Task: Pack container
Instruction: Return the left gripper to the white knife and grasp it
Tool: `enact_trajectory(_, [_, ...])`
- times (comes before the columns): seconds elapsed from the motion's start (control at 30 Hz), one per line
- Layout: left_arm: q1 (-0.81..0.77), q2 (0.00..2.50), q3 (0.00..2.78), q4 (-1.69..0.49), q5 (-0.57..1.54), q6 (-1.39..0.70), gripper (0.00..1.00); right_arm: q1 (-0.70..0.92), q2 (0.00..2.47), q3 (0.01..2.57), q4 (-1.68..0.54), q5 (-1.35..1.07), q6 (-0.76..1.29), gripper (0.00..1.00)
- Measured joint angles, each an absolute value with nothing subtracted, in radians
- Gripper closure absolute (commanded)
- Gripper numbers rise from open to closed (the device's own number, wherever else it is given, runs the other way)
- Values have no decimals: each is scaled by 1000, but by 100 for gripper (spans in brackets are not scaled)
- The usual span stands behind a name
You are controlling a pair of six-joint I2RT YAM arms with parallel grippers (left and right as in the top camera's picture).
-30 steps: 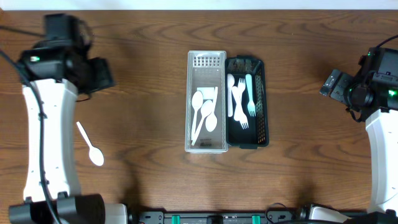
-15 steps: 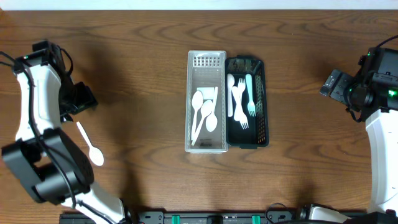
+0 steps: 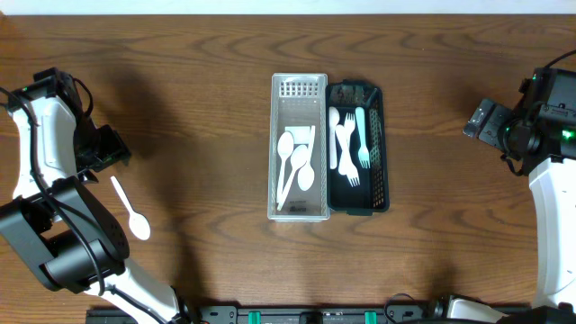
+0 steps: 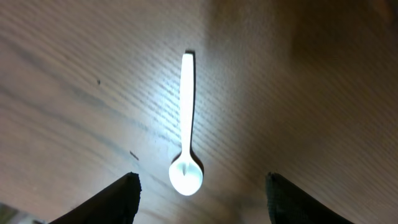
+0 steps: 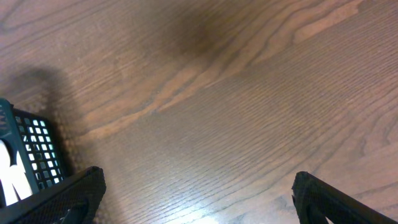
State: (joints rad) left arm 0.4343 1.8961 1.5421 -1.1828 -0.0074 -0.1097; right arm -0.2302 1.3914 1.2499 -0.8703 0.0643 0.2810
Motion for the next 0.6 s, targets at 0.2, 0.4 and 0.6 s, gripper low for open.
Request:
enact_trajectory(0.2, [438,1896,1519,-1111,-12,-78,33,-230,1392,1250,-871,64,281,1])
enact_trajectory(0.4, [461,1896,1394,-987,-37,-69,36,-230,1392,1250,-897,64,281,1])
enact_trajectory(0.6, [466,1896,1283,-852,-45,-47,38,-230,1392,1250,-924,64,281,1])
